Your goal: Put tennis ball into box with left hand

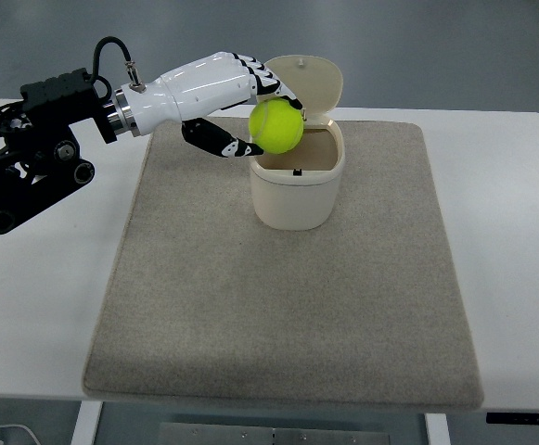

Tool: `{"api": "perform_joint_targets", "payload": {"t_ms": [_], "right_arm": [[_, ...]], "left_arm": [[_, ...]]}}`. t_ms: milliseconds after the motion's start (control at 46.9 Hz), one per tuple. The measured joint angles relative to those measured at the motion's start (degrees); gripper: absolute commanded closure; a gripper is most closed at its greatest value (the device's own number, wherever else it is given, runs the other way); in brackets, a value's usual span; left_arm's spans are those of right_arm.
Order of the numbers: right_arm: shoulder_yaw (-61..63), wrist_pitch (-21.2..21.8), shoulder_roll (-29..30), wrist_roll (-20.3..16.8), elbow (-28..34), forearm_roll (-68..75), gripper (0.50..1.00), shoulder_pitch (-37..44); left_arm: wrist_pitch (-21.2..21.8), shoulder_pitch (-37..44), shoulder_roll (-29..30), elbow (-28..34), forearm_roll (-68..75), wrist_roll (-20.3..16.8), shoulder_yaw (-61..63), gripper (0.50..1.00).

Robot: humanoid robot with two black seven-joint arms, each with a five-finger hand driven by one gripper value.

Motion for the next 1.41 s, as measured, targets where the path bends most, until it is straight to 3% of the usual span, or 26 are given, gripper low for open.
{"api": "perform_joint_targets", "payload": {"t_ms": [107,341,704,789,853,1109,1280,1408], "right_arm": [[0.0,0.0,0.0,0.0,0.0,0.0,0.560,0.0],[0.0,0.0,0.0,0.0,0.0,0.0,0.562,0.0],[0.0,0.0,0.0,0.0,0.0,0.0,0.560,0.0],[0.0,0.0,0.0,0.0,0.0,0.0,0.562,0.0],[0.0,0.0,0.0,0.0,0.0,0.0,0.562,0.0],[0.0,0.0,0.0,0.0,0.1,0.0,0.560,0.0],[0.0,0.0,0.0,0.0,0.0,0.0,0.562,0.0],[0.0,0.0,0.0,0.0,0.0,0.0,0.562,0.0]], "left_arm": [[0.0,0.0,0.0,0.0,-0.1,0.0,0.0,0.688],[0.0,0.0,-0.3,0.1,-0.1,0.0,0.0,0.622],[0.0,0.1,1.3,-1.2,-0.6,-0.1,-0.4,0.613],[-0.1,0.4,3.6,-2.3,-0.9,-0.1,-0.5,0.534],[-0.2,1.0,5.0,-3.2,-1.1,-0.1,-0.4,0.510],[-0.2,5.9,12.3,-6.4,-5.8,-0.1,-0.1,0.508],[-0.1,8.7,12.5,-4.1,-19.5,-0.1,-0.2,0.508],[-2.7,9.3,12.2,-1.1,-29.6,0.1,-0.2,0.508]]}}
